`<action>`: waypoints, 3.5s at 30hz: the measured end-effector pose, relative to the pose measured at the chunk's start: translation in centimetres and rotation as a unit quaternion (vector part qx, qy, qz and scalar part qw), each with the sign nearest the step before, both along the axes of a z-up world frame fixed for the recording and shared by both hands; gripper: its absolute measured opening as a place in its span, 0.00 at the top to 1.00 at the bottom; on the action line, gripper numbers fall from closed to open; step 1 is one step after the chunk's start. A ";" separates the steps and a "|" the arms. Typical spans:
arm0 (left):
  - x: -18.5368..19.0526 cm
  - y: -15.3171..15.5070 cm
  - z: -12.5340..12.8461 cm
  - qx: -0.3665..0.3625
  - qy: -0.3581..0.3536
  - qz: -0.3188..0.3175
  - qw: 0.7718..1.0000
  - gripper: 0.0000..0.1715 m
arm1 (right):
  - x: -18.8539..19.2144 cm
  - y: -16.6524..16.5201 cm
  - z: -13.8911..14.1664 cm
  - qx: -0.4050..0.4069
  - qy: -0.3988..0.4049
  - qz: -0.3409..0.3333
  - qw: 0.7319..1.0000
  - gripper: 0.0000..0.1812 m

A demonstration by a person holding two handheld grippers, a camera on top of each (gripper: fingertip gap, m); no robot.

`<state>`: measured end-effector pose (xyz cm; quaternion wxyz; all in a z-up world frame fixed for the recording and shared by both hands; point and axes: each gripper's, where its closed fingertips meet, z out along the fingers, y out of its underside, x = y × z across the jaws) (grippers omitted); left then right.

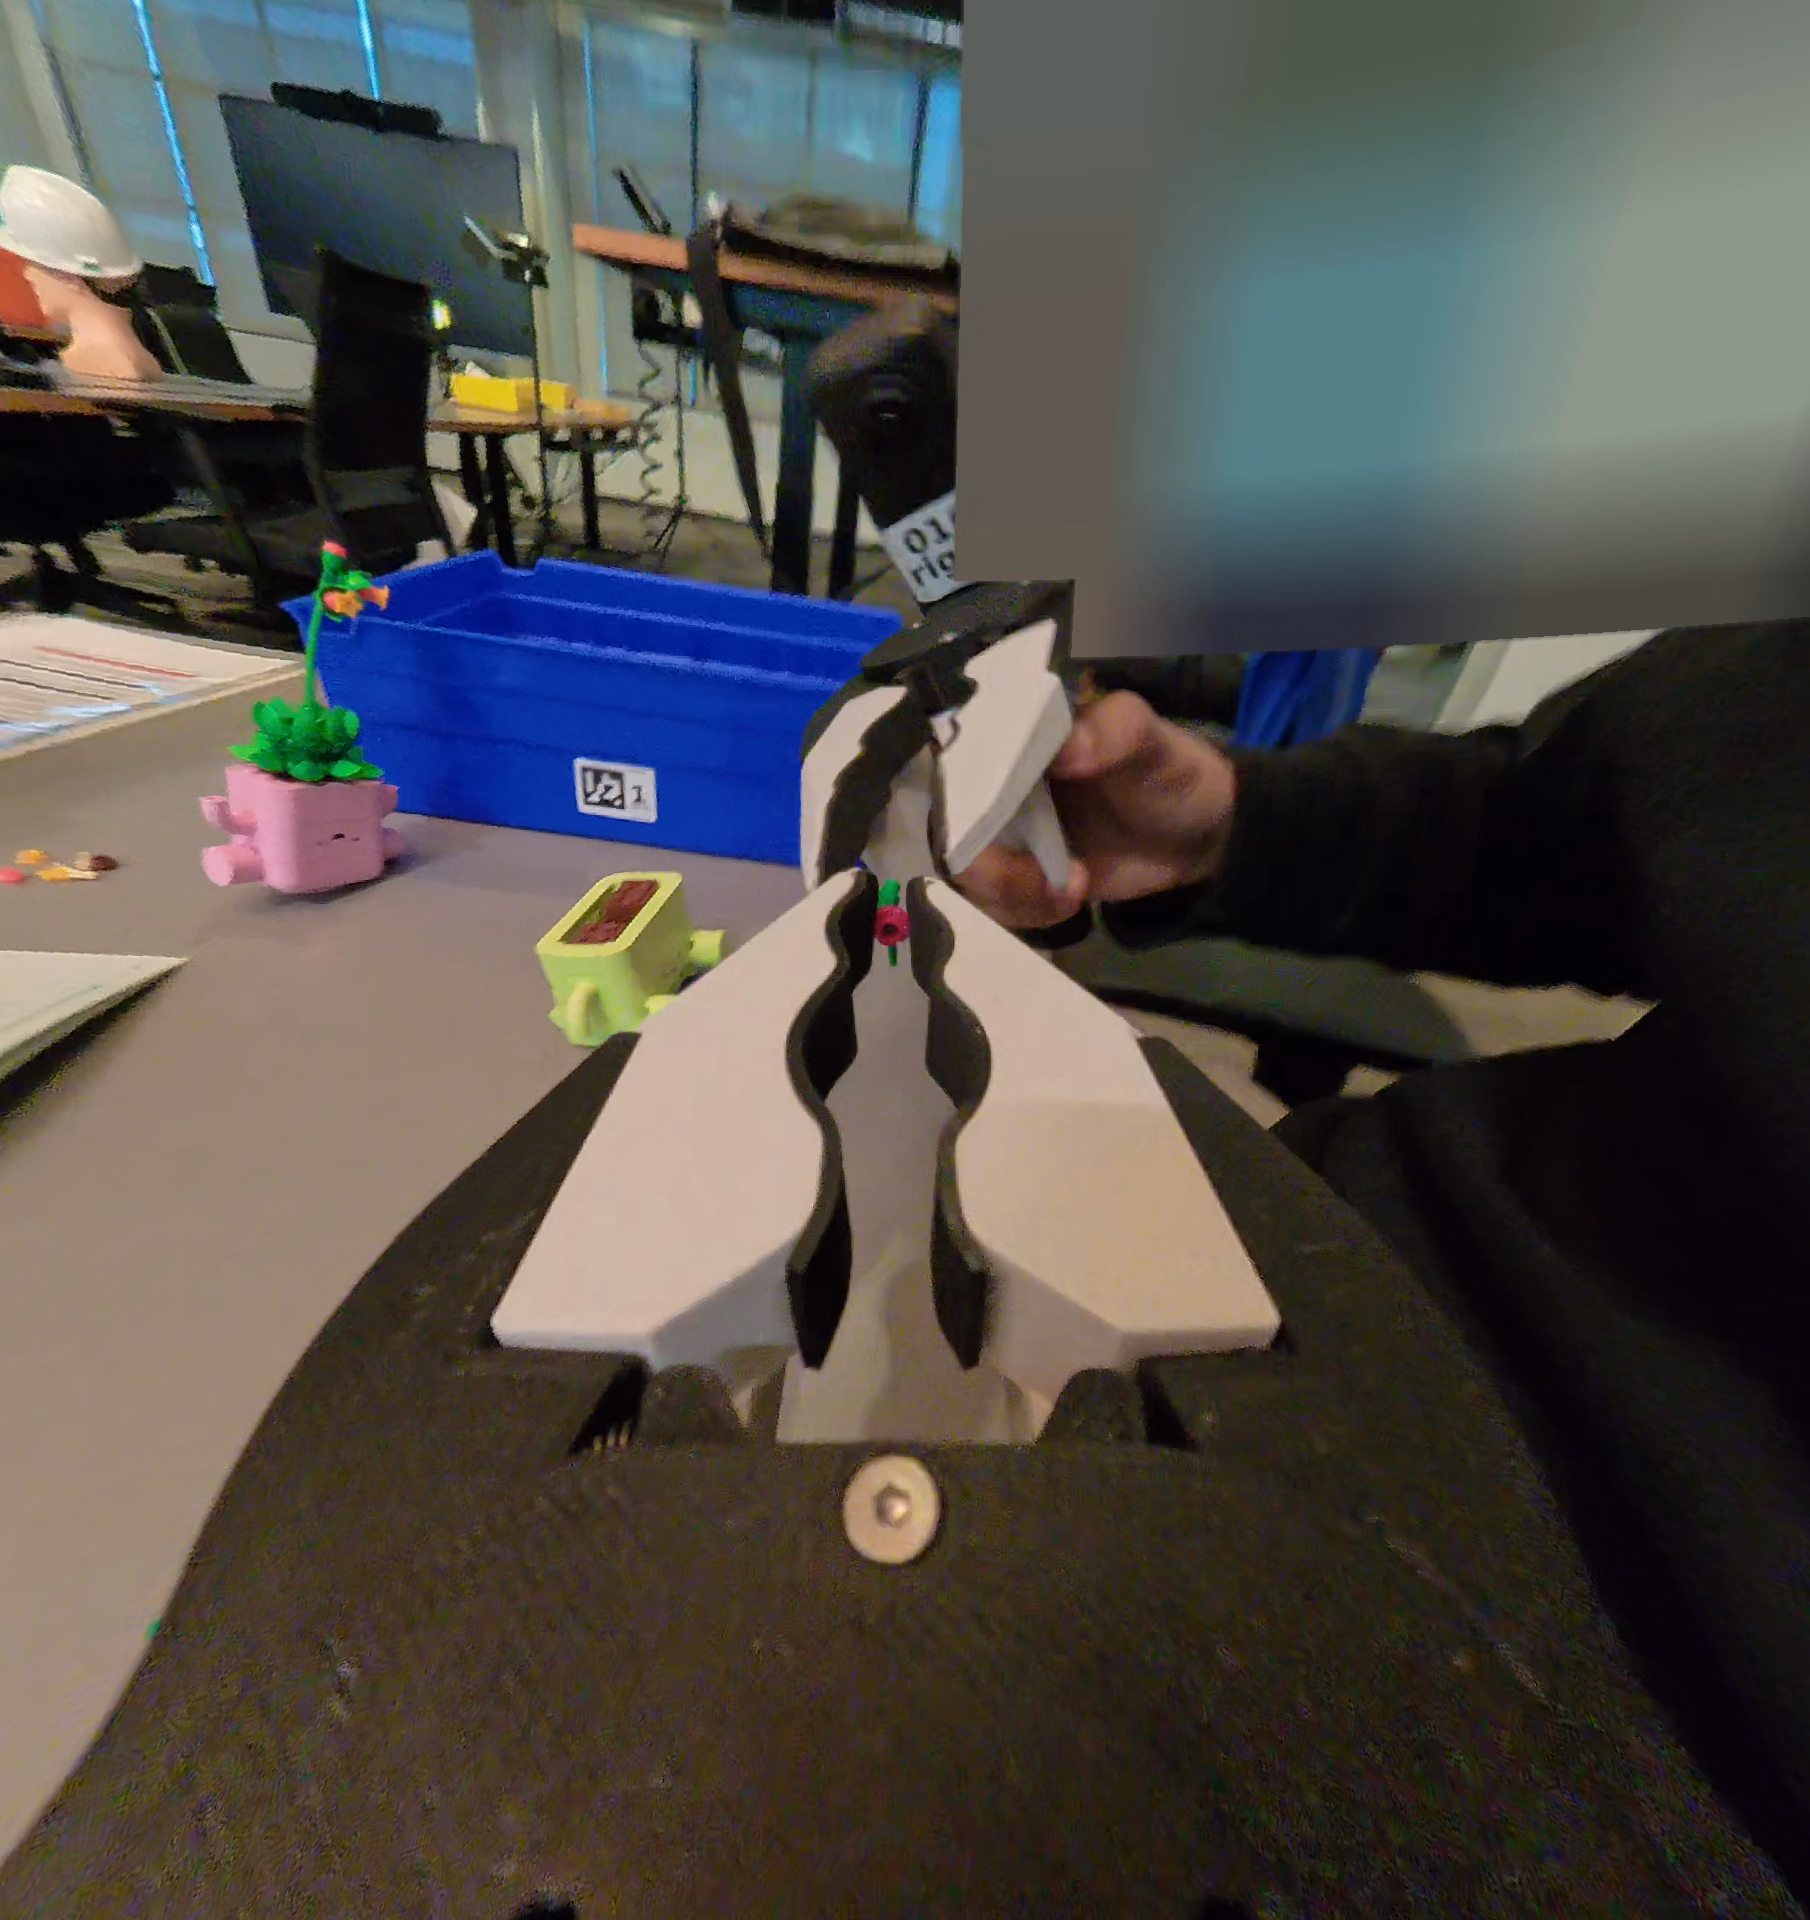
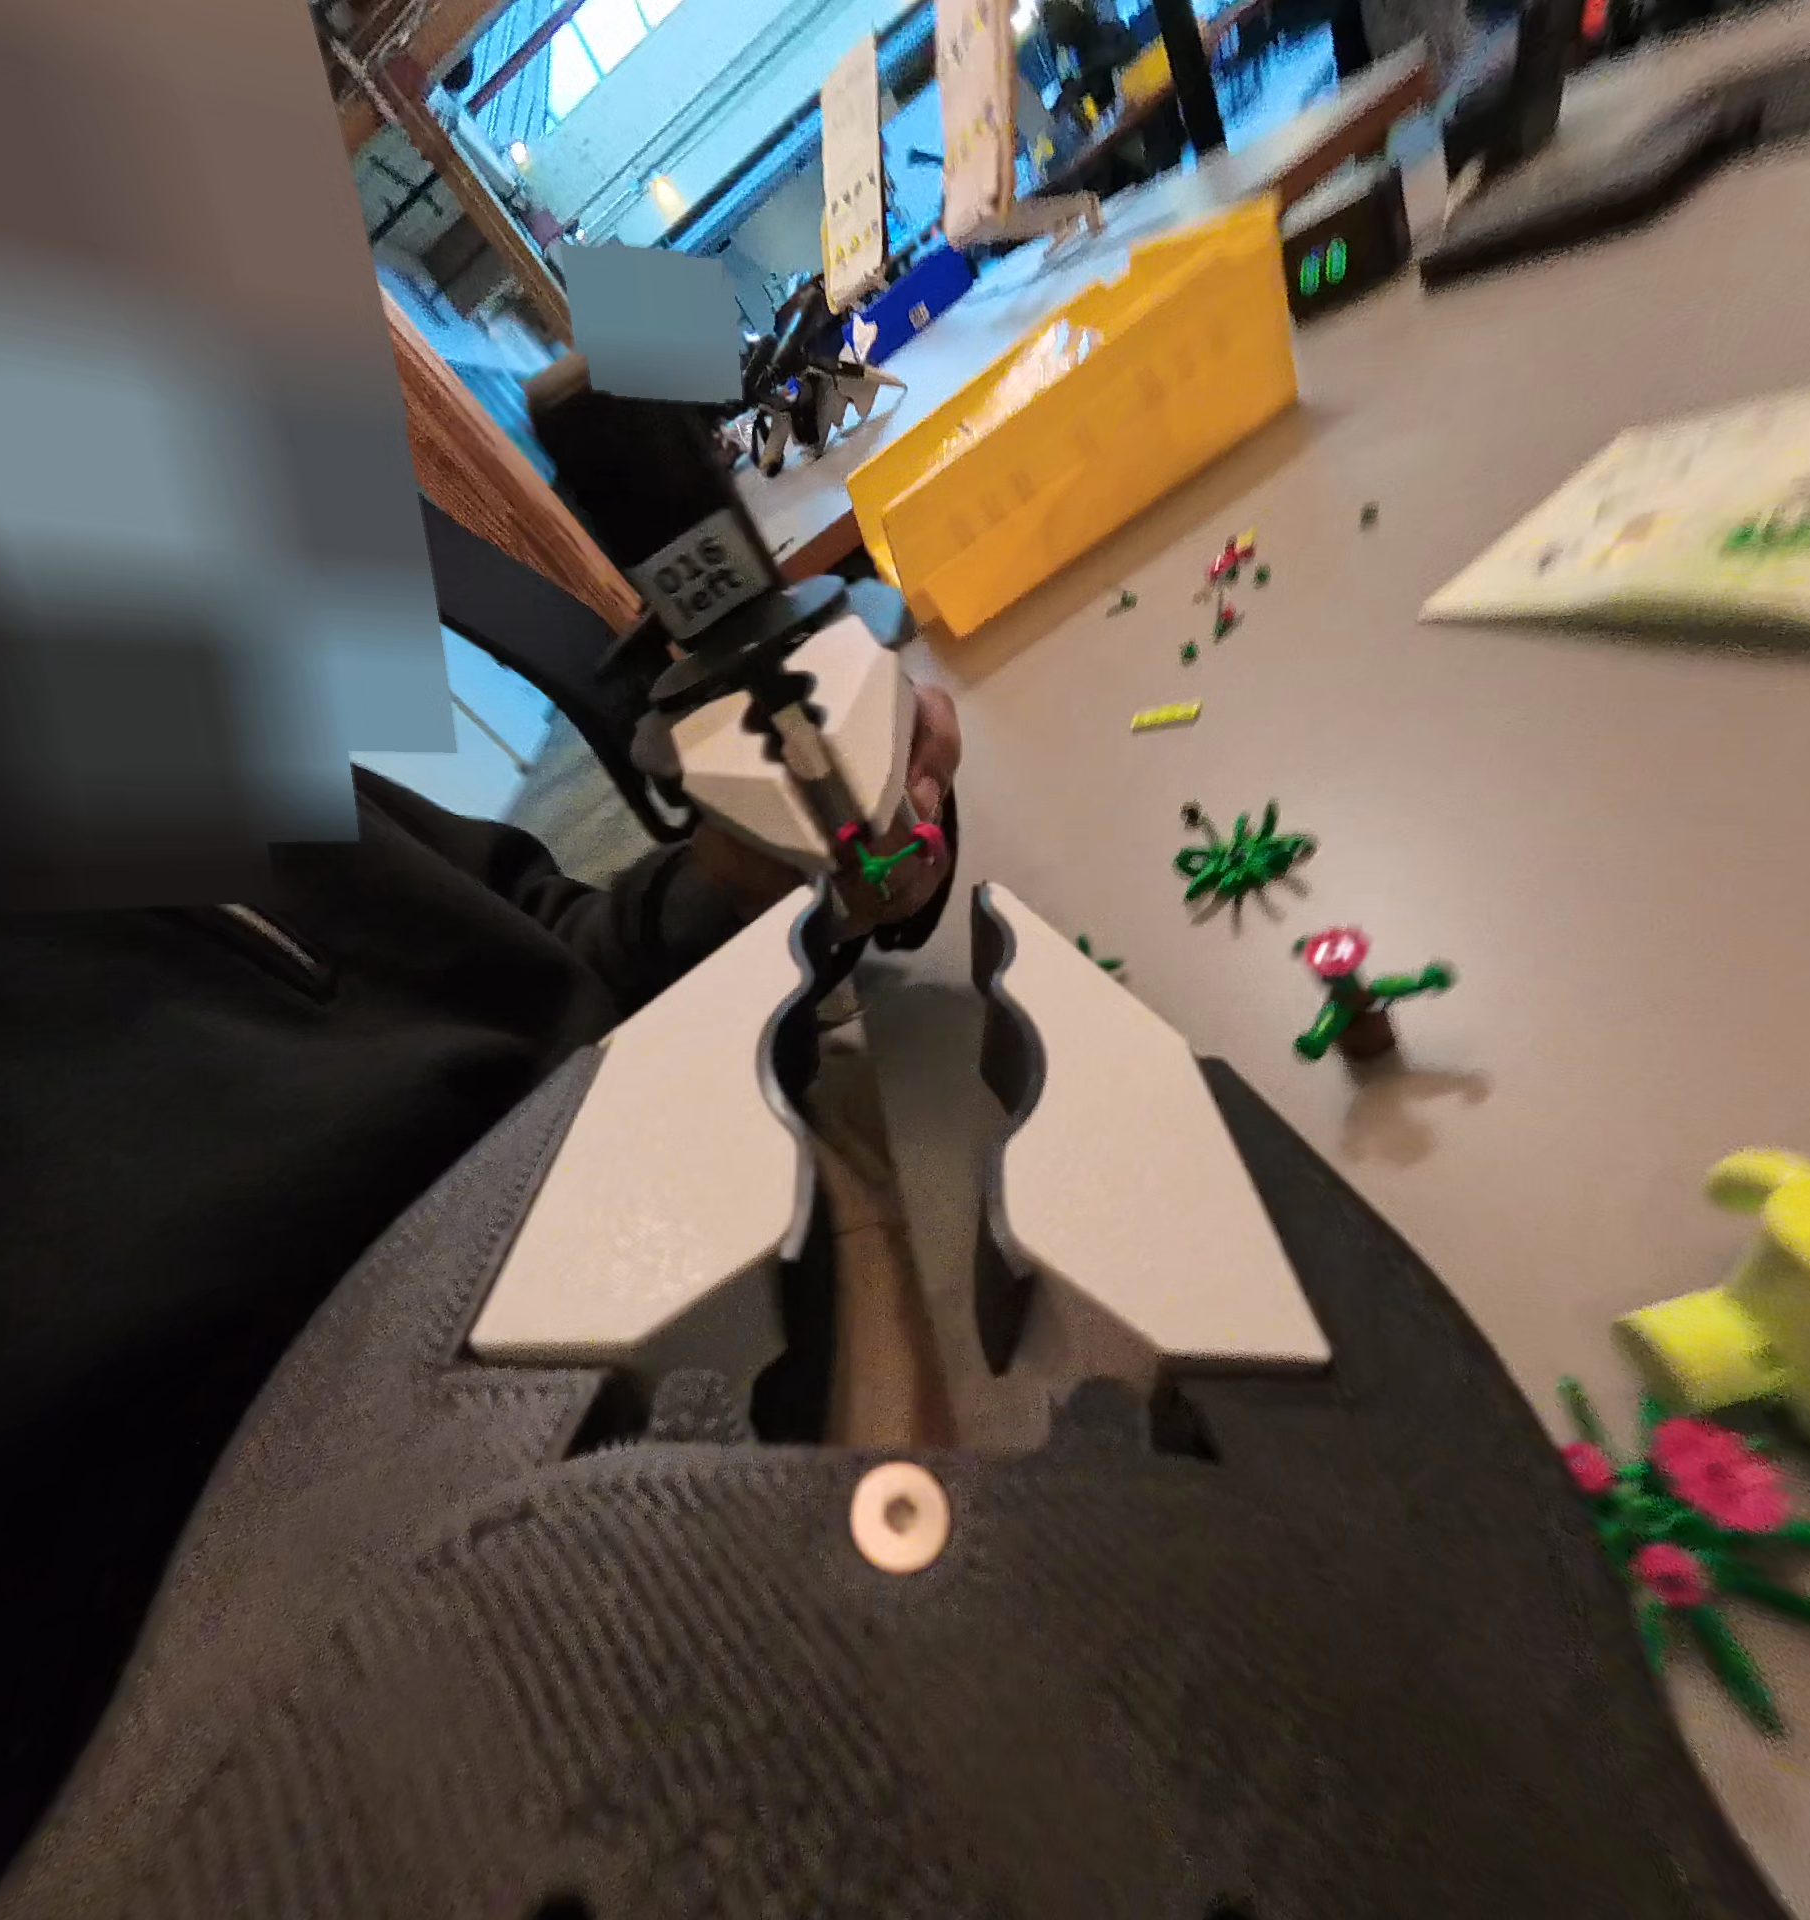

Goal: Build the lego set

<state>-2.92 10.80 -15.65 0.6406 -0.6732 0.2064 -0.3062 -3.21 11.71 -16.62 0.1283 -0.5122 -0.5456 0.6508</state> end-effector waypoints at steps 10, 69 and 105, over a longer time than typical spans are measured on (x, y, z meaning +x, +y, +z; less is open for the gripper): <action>-2.0 -0.4 1.2 -0.036 -0.155 -0.063 0.985 0.98 | -0.2 -0.4 1.8 0.418 0.108 -0.029 0.901 0.92; -10.0 1.8 -1.6 -0.090 -0.211 0.099 0.968 0.83 | 0.1 3.6 -11.5 0.472 -0.202 -0.096 0.853 0.98; -10.0 1.9 -1.8 -0.097 -0.209 0.098 0.968 0.83 | 0.1 3.5 -11.8 0.491 -0.261 -0.059 0.829 0.99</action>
